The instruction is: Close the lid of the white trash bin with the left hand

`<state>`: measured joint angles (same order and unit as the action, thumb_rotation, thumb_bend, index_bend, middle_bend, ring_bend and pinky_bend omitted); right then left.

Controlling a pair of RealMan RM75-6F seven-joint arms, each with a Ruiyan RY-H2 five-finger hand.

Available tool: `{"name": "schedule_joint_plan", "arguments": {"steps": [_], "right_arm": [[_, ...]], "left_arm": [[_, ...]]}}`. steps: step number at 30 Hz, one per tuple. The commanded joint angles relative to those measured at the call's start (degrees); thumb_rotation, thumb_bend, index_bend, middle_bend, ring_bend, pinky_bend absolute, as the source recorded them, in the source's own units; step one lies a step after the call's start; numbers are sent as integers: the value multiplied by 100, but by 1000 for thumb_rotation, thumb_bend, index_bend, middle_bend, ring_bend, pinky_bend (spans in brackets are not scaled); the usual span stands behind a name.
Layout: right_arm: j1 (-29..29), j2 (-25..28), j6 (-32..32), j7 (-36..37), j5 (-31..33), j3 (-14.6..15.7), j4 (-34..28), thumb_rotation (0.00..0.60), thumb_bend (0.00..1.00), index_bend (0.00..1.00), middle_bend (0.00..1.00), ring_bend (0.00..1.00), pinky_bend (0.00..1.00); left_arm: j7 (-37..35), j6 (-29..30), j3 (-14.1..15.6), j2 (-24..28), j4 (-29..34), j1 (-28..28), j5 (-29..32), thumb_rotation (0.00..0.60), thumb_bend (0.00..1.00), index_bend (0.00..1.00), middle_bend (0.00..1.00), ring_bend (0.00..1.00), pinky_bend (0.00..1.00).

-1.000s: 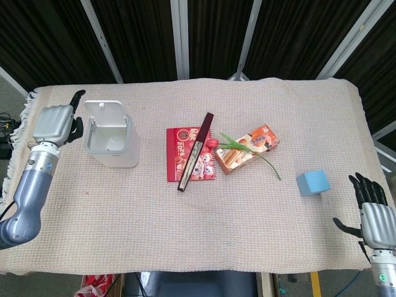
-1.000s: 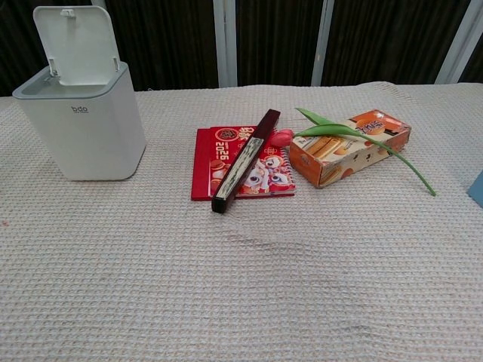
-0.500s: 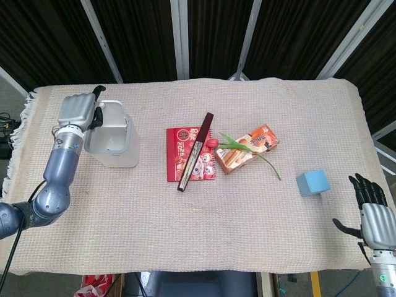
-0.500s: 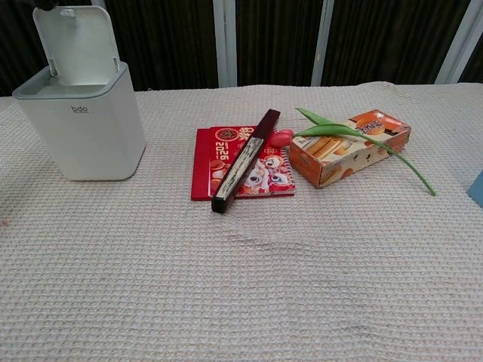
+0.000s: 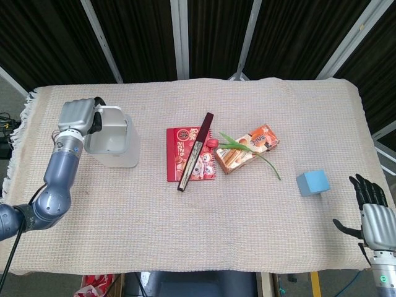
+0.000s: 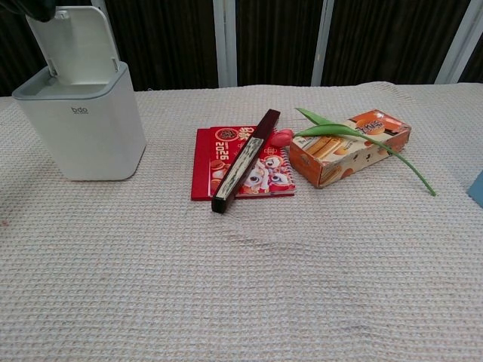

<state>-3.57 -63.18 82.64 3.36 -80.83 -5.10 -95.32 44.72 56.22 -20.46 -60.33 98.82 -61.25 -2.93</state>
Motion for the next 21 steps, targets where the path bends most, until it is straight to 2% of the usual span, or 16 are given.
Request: {"name": "schedule_joint_plan", "arguments": {"steps": [1,13,21], "right_arm": [[5,9,5,5,-10,4,-2,600,195,0,0,0,0],[16,11,10,-26,-9,12,-14,600,195,0,0,0,0],[46,28,104,-47,-159,57,-13,600,195,0,0,0,0]], "left_arm": [[-1,-6,84,249,276,52,-8,600,752,345,1000,919,910],[-256,-129,342,885,1134,286,-192,600,752,362,1000,920,910],[-578,38,607,842,1411,485,-581,600,752,359,1000,919,909]]}}
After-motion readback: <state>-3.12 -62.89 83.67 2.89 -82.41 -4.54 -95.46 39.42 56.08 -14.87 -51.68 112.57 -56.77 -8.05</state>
